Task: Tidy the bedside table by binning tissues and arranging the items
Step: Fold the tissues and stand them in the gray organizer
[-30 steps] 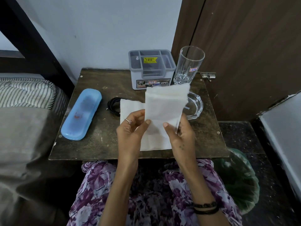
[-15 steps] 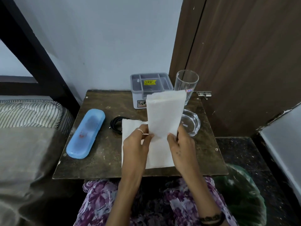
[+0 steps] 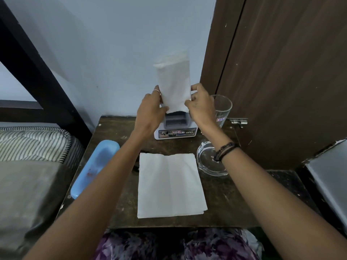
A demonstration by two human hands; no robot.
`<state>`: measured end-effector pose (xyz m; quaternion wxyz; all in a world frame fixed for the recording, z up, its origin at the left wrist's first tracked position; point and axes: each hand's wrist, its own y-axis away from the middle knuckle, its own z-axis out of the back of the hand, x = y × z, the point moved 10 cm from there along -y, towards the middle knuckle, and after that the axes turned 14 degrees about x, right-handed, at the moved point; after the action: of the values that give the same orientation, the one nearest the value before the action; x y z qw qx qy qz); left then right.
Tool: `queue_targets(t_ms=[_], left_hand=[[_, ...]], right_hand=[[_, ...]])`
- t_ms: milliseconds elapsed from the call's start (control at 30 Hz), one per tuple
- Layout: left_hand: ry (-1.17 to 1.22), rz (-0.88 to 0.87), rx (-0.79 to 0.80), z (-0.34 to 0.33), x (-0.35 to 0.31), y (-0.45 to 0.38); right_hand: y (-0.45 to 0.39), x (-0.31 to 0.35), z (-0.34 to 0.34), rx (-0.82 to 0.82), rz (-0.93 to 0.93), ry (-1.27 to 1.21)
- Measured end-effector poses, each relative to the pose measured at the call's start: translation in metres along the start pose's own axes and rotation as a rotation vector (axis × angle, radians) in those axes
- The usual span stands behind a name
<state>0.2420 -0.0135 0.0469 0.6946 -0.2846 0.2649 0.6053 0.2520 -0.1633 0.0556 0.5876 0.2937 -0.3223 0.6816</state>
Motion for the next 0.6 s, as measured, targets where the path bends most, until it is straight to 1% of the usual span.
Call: queue_targets(t_ms=[133,300,433,533,600], left_hand=[[-0.178,0.02,0.017,-0.011,0.005,-0.013],[-0.336,0.035,0.001,-0.012,0.002,-0.015],[-0.363,0.049,-0.011,-0.015,0.003,-0.011],[-0.352,0.113,-0.036,-0.018,0.01,-0.008],[-0.346,0.151,-0.02,-0.02,0.013,-0.009]], right_hand=[[-0.012,-0.018,-0.006,-0.043,-0.079,0.088],[-0.019,-0.023,-0.018,-0.021,-0.103,0.137],[-0.017,-0.02,-0.026,0.003,-0.084,0.252],[-0.014,-0.011,-0.029,0.028,-0.038,0.388],[-0.012,-0.008,-0.031,0.045,-0.012,0.444]])
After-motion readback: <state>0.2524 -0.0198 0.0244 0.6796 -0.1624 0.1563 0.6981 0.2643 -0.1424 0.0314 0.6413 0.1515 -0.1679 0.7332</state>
